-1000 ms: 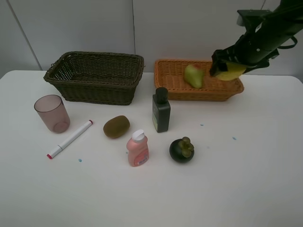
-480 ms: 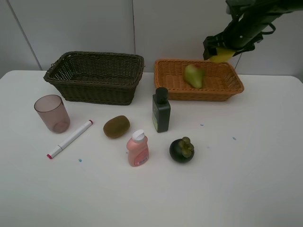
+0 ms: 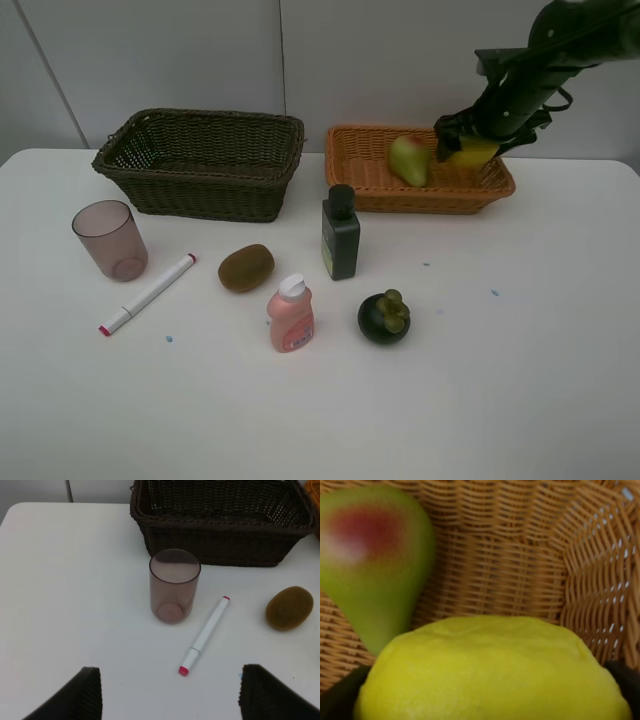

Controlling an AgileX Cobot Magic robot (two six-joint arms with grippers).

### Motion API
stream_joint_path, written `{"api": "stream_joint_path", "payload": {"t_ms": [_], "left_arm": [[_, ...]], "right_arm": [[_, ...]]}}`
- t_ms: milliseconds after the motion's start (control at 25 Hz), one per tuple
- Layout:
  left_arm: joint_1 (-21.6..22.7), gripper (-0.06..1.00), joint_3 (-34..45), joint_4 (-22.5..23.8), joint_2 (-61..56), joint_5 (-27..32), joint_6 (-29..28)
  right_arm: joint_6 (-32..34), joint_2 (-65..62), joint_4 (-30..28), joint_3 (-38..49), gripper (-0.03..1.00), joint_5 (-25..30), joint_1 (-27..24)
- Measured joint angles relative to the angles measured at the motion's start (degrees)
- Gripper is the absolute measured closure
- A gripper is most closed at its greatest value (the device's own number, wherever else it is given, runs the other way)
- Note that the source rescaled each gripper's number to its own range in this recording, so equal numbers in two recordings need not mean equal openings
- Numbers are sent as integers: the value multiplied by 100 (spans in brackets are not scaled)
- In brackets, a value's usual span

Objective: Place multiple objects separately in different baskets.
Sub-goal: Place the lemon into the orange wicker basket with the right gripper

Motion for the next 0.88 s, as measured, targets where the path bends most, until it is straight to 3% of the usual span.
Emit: {"api": "stream_joint_path", "payload": {"t_ms": [880], "left_arm": [[0,20,0,0,0,0,0]], "right_arm": [[-8,124,252,0,5,56,0]]}}
